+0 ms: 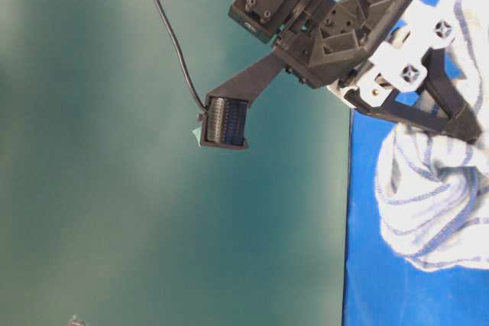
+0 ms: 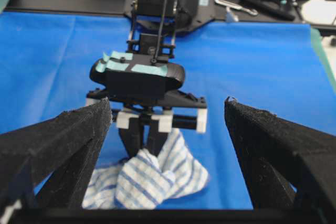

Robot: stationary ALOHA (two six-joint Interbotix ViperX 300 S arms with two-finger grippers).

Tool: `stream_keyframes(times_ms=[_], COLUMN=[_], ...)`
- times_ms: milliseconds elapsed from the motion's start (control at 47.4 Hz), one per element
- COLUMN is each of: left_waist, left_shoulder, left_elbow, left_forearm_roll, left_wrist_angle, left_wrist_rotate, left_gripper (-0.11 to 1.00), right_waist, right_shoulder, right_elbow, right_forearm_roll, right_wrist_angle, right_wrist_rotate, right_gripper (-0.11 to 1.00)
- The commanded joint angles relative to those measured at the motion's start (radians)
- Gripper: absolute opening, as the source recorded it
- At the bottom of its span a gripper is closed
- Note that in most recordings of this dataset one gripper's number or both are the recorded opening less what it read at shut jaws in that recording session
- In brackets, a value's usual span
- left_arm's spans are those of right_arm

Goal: Hand over the towel.

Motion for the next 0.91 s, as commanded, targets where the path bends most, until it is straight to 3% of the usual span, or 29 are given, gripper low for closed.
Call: stream_keyframes(times_ms=[0,105,253,337,675,886], left_waist=[0.0,0.0,0.0,0.0,0.0,-0.002], left_shoulder=[0.002,0.002,0.002,0.002,0.002,0.002], left_elbow=[-0.012,-0.011,-0.009,-0.009,-0.008,-0.006], left_forearm_roll=[-0.002,-0.002,-0.002,-0.002,-0.002,-0.002], left_wrist_angle=[-0.015,-0.015,-0.015,-0.015,-0.015,-0.017], left_wrist_rotate=[-0.002,-0.002,-0.002,-0.002,-0.003,-0.003], left_gripper=[0.92,0.92,0.92,0.92,0.92,0.92], right_waist=[-0.003,-0.003,-0.003,-0.005,-0.005,-0.002], right_shoulder=[-0.017,-0.017,-0.044,-0.109,-0.425,-0.611], right_elbow=[-0.021,-0.025,-0.02,-0.009,0.043,0.152], right_forearm_roll=[0.006,0.008,0.002,-0.006,-0.041,-0.058], right_wrist_angle=[-0.003,-0.006,0.0,0.008,0.0,-0.143], right_wrist_rotate=[0.006,0.021,0.026,0.025,0.02,0.018], right_gripper=[0.06,0.1,0.55,0.71,0.71,0.71])
